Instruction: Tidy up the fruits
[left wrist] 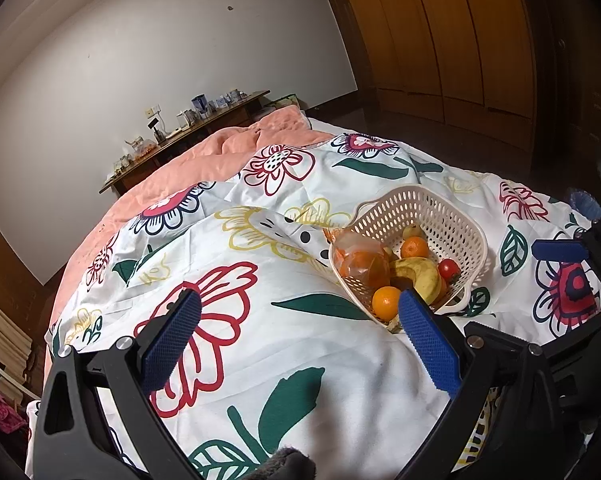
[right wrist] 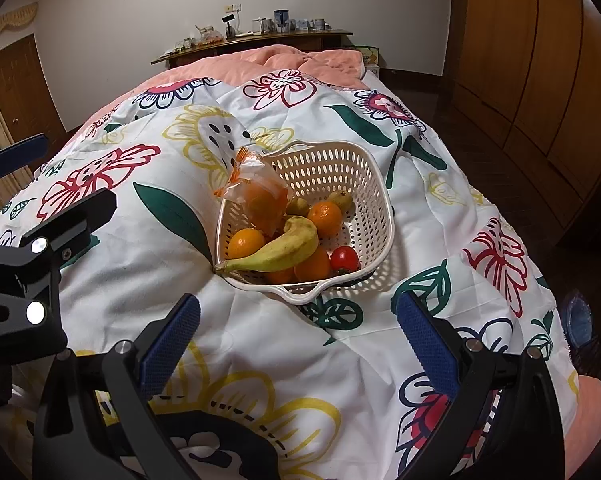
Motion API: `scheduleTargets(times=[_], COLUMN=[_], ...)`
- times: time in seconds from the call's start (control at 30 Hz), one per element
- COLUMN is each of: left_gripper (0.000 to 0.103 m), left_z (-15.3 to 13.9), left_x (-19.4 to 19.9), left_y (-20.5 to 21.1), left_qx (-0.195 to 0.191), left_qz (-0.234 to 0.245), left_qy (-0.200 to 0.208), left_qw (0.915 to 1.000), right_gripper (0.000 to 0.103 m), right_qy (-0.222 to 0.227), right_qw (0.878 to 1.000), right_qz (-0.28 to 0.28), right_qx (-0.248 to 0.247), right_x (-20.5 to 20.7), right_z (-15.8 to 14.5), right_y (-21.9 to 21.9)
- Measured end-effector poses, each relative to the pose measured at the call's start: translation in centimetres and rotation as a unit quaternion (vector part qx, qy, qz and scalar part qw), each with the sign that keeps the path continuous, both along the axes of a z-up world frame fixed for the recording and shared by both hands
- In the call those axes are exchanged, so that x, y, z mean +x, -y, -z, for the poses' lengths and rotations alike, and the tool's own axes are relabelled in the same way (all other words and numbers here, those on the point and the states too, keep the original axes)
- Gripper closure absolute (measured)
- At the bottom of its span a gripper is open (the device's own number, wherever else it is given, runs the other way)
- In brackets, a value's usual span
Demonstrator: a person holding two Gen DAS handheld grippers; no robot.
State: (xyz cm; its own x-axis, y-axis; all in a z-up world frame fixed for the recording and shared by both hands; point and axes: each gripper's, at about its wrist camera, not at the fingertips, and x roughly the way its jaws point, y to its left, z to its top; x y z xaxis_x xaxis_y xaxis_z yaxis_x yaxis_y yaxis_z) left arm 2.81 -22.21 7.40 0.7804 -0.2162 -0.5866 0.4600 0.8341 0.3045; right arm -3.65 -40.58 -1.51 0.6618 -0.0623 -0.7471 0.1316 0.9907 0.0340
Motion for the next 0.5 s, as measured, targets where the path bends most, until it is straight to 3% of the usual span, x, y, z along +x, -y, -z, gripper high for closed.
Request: scheduleTargets(times=[0.5], left_gripper=[0.003], left_z=[0.19], left_x=[0.03], left_y=[-0.13], left_qx=[0.002], left_qz=[0.003], left_qy=[0.003], left_qw=[1.0000], right_gripper=[0.005], right_qy=[0.000], right_qw=[1.000], right_qz=[-0.001], right_qx=[0.000], right_x=[0.03], right_z=[0.06], right_y=[-0.07])
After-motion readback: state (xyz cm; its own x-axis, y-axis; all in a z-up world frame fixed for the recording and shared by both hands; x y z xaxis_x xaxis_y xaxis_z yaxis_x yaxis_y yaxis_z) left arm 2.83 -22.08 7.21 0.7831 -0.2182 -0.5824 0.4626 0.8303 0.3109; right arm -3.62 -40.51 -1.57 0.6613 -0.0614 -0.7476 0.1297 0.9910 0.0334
